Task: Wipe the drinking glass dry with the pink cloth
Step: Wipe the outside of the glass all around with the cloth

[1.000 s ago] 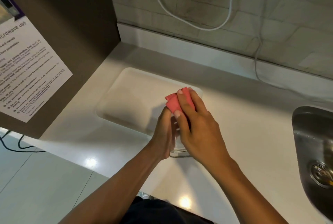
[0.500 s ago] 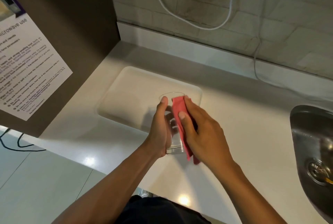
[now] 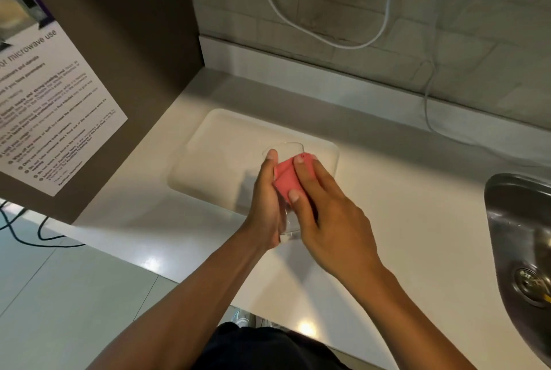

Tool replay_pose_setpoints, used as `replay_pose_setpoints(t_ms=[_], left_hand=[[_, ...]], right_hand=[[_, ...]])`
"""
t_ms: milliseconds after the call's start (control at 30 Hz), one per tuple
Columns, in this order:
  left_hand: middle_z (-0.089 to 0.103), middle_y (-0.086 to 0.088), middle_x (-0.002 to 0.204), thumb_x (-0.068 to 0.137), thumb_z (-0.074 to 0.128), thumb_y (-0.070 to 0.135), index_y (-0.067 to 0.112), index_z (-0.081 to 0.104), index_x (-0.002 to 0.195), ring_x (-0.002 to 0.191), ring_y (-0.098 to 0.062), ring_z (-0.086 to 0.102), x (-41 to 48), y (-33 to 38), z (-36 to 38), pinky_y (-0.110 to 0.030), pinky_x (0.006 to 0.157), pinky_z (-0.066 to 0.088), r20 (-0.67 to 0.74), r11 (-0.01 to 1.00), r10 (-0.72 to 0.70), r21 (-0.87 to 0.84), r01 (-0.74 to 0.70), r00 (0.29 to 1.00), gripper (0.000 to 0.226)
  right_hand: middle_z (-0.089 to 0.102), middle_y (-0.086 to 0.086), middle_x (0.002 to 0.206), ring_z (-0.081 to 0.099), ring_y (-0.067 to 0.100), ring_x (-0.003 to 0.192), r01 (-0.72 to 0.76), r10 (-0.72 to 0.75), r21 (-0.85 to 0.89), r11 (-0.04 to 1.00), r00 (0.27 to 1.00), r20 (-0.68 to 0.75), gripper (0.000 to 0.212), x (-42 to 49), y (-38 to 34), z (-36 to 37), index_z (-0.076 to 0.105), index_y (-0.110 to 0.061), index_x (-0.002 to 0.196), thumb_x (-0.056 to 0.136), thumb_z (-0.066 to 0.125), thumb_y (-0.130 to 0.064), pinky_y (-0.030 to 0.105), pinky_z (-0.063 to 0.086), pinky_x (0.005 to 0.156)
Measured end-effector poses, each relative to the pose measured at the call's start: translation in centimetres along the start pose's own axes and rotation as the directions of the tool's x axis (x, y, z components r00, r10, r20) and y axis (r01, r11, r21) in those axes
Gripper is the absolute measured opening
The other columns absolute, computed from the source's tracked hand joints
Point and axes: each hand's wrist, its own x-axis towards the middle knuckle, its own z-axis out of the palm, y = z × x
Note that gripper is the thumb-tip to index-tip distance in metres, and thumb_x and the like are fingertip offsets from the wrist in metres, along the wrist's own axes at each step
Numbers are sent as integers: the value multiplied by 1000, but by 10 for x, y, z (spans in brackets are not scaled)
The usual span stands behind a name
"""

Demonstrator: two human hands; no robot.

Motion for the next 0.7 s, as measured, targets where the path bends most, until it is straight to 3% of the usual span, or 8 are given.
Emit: replay_pose_setpoints(t_ms=[67,133,233,333,433,533,633,700], left_hand=[[76,-18,129,100,44,71,10,74,129,122,-35,72,0,2,-2,-52,108,54,-16,999,22,28,-22,1000,74],[75,-21,128,97,47,73,5,68,129,119,-38,72,-4,-6,-2,-53,104,57,-51,998,-9,58,12,999,78],[76,-22,127,101,43,70,4,66,133,120,-40,72,-5,-12,-1,-52,95,63,-72,998,-14,66,19,997,77],[80,-20,119,104,40,67,3,70,123,117,-38,74,4,1,-6,-53,100,60,-81,998,47,43,-43,996,73],[71,-32,129,101,44,71,-8,59,133,125,-47,67,2,2,-3,-62,111,50,-92,998,29,55,-24,995,86],[78,-24,122,99,44,73,4,72,124,118,-41,73,3,-1,-4,-50,96,61,-64,1000,15,26,-13,998,79],[81,-18,100,95,53,74,14,68,102,93,-31,80,8,7,-11,-42,77,65,-19,998,23,-53,-24,1000,63],[78,-22,102,93,54,75,9,61,105,95,-35,78,7,7,-9,-49,87,66,-37,999,10,-37,-11,999,68]], right_hand=[[16,-22,167,52,17,136,-41,39,65,997,999,34,55,0,4,0,5,-57,156,103,17,-67,38,52,96],[34,-17,163,52,20,138,-147,144,175,974,989,30,58,14,9,-4,11,-55,156,101,17,-70,45,47,106],[46,-12,157,63,23,126,-156,155,164,974,988,19,59,22,4,-8,11,-55,156,99,15,-72,49,55,99],[31,-17,164,62,22,126,-72,68,48,996,994,86,60,-1,1,0,-2,-58,153,97,10,-75,45,57,94],[37,-18,161,57,19,132,-140,126,152,978,987,100,60,2,10,0,3,-60,154,97,12,-76,44,50,104],[33,-18,163,54,16,135,-119,114,207,971,993,35,58,10,4,-1,8,-55,156,101,16,-70,42,48,106],[8,-24,168,64,12,120,7,-12,98,995,999,48,55,-13,-3,7,0,-58,155,103,17,-67,37,60,88],[9,-25,168,69,6,108,-21,13,125,992,998,64,54,-20,4,7,2,-60,154,102,16,-68,30,62,85]])
